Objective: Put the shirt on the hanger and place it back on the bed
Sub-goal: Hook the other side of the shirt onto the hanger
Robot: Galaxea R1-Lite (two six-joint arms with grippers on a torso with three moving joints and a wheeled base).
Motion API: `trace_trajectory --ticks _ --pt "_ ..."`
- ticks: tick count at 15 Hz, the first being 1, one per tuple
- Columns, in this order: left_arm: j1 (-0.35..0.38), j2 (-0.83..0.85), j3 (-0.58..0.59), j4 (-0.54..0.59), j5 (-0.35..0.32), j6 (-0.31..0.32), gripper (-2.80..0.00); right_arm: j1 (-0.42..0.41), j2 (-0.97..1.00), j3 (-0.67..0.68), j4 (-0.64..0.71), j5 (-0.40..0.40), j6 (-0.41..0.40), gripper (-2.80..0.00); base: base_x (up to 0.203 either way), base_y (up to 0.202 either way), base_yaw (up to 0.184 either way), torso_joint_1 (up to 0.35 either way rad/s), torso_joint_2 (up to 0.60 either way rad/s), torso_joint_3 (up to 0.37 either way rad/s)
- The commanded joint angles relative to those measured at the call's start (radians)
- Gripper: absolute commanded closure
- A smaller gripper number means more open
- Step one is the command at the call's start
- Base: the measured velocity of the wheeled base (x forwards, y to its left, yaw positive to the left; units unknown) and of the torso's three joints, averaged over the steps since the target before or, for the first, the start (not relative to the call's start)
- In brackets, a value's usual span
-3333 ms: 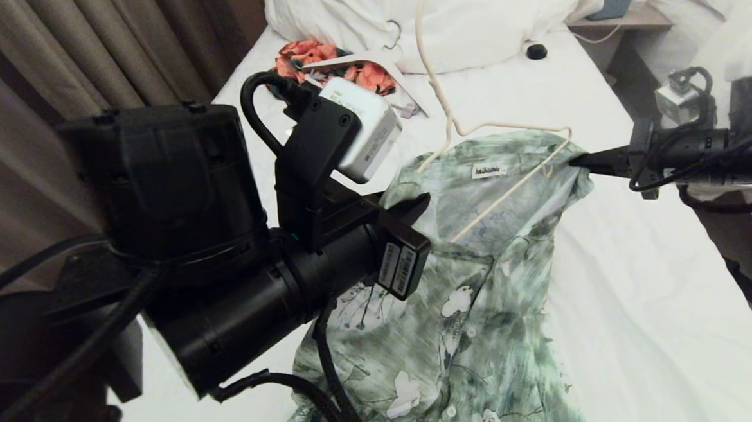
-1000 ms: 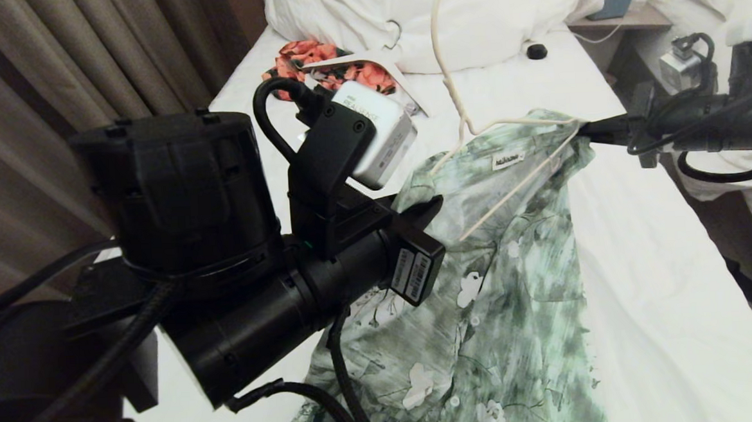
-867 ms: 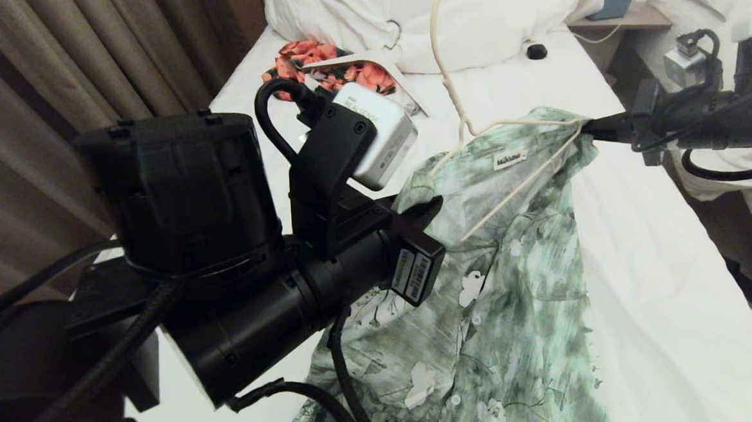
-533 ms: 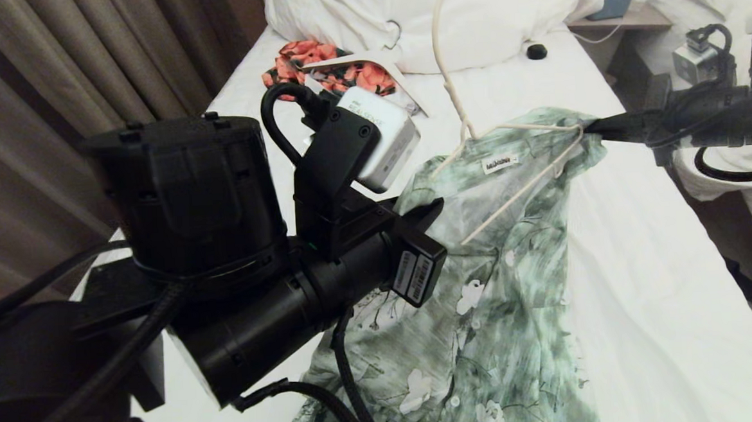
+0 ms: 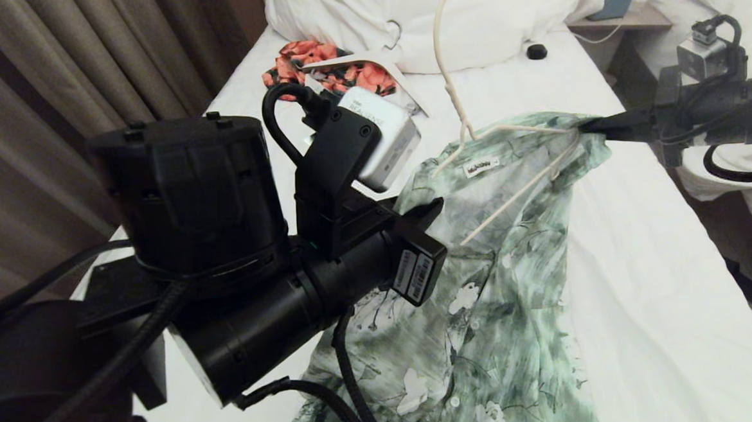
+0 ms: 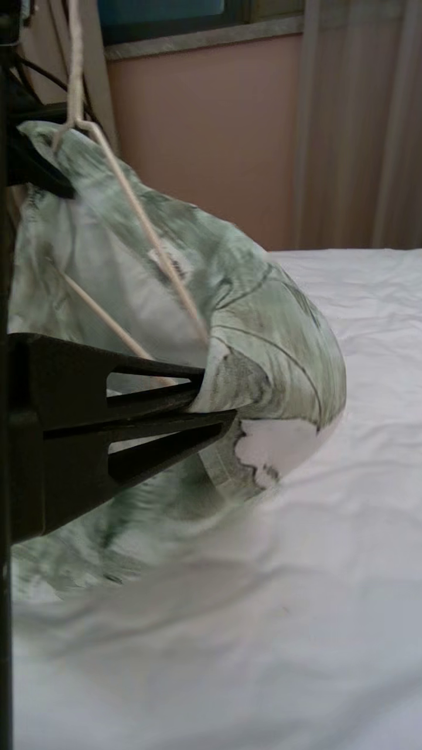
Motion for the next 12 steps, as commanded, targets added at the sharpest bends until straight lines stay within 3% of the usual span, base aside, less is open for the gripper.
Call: trace_trajectory --ticks 1,5,12 --pt "0.009 -0.010 -0.002 -0.004 0.001 0.000 0.00 0.004 -0.013 -0.001 0.021 0.003 0.001 0.00 0.000 0.000 0.000 0.000 0.00 0.000" --pt "0.013 -0.028 -0.005 -0.004 0.002 0.000 0.00 -0.007 -0.015 -0.013 0.033 0.002 -0.013 0.00 0.000 0.000 0.000 0.000 0.00 0.000" --pt "0.017 -0.020 -0.016 -0.005 0.001 -0.003 0.00 0.070 -0.056 -0.056 0.127 0.001 -0.015 0.00 0.000 0.000 0.000 0.000 0.00 0.000"
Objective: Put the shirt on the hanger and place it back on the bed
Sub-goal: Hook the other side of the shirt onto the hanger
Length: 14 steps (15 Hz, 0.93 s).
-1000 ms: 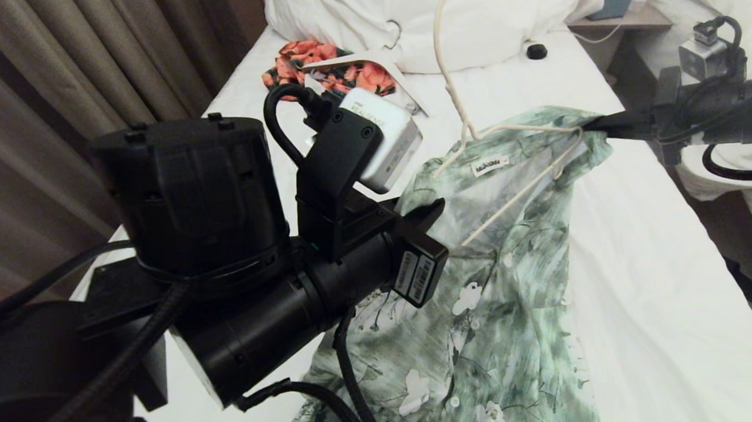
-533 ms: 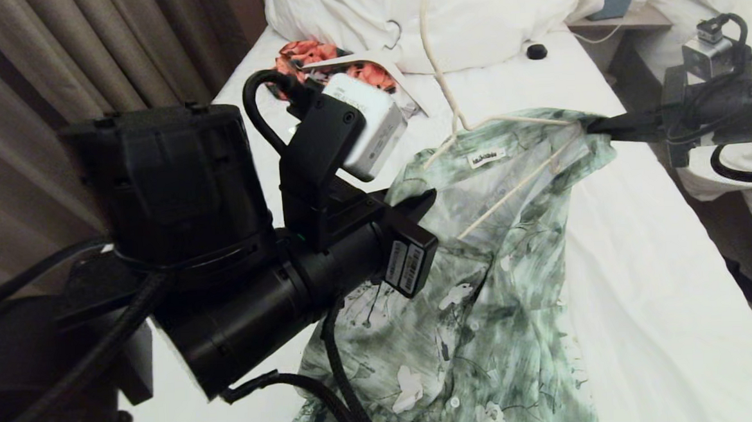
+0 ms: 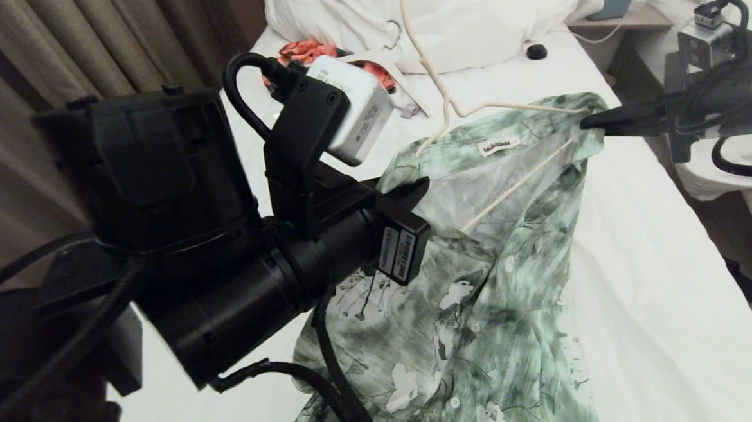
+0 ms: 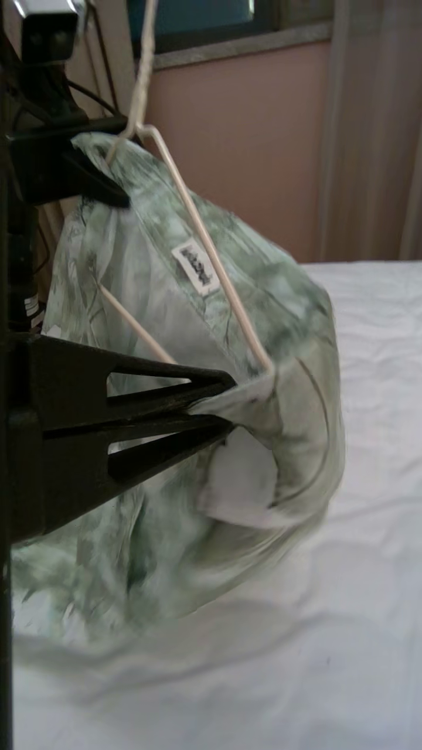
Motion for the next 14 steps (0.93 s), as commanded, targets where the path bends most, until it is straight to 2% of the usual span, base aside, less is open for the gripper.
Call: trace_trajectory --ticks 1,8,14 --pt "-0.005 0.007 -0.001 -0.004 0.002 0.000 0.00 0.023 -0.015 -0.004 0.002 0.005 0.003 0.00 0.000 0.000 0.000 0.000 0.00 0.000" --pt "-0.063 0.047 0.008 -0.048 0.017 -0.001 0.00 0.085 -0.052 -0.007 0.002 0.004 -0.002 0.00 0.000 0.000 0.000 0.000 0.00 0.000" --pt "-0.111 0.041 0.017 -0.046 0.026 -0.013 0.00 0.106 -0.050 -0.049 0.058 0.005 -0.146 0.00 0.000 0.000 0.000 0.000 0.00 0.000"
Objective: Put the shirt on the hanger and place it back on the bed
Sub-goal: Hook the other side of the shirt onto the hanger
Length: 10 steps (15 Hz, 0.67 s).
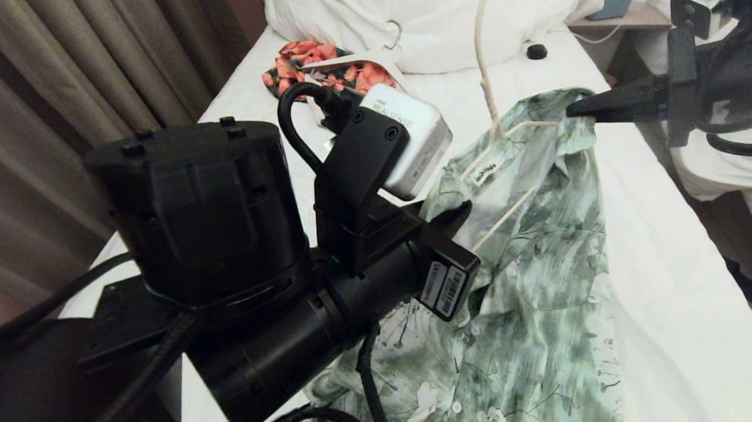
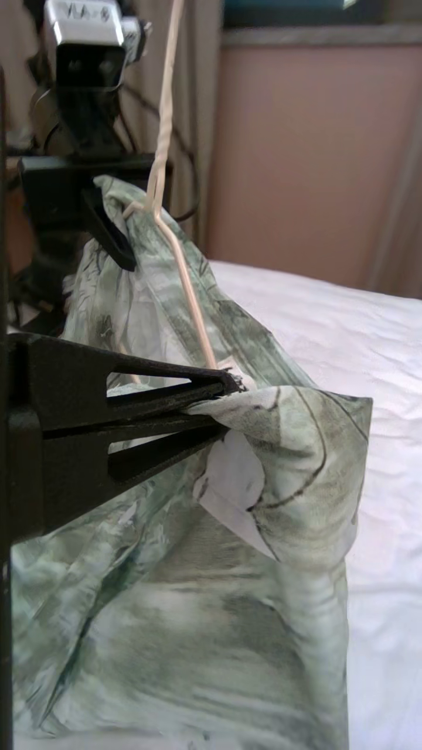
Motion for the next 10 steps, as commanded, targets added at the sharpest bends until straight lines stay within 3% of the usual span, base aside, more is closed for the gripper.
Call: trace_trajectory --ticks 1,6,10 --pt "-0.016 0.003 0.005 -0.003 0.003 0.001 0.00 0.016 0.000 -0.024 0.022 0.005 -0.019 0.00 0.000 0.000 0.000 0.000 0.00 0.000" --pt "-0.044 0.022 -0.006 -0.006 0.001 -0.050 0.00 0.100 -0.026 -0.055 0.074 0.004 -0.063 0.00 0.000 0.000 0.000 0.000 0.00 0.000" --pt "-0.046 0.046 -0.012 -0.111 0.003 -0.079 0.00 0.157 -0.084 -0.053 0.155 0.002 -0.075 0.00 0.000 0.000 0.000 0.000 0.00 0.000"
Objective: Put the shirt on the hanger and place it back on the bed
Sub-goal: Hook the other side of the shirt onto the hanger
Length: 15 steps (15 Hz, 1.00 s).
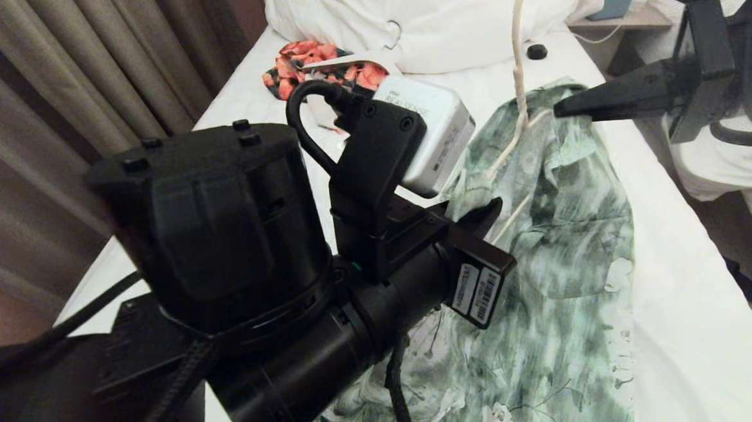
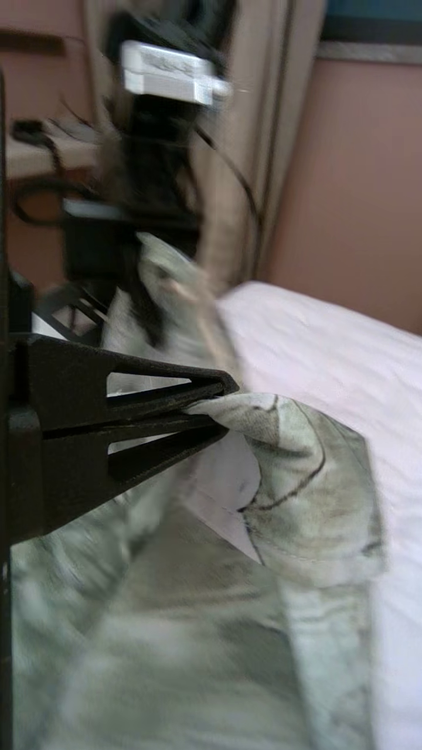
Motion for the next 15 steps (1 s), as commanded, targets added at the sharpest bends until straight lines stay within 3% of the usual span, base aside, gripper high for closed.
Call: trace_trajectory --ticks 1,6,11,15 --pt "0.001 0.026 -0.001 -0.049 0.002 0.000 0.00 0.022 -0.037 0.002 0.036 0.002 0.002 0.00 0.000 0.000 0.000 0.000 0.00 0.000" --pt "0.003 0.112 -0.013 -0.163 0.011 -0.033 0.00 0.041 -0.103 0.003 0.054 0.001 0.002 0.00 0.000 0.000 0.000 0.000 0.00 0.000" --pt "0.002 0.212 -0.032 -0.348 0.033 -0.040 0.00 0.093 -0.129 0.010 0.088 0.001 0.002 0.00 0.000 0.000 0.000 0.000 0.00 0.000" --pt "0.001 0.222 -0.047 -0.393 0.047 -0.040 0.00 0.135 -0.137 0.010 0.146 -0.001 0.000 0.00 0.000 0.000 0.000 0.000 0.00 0.000"
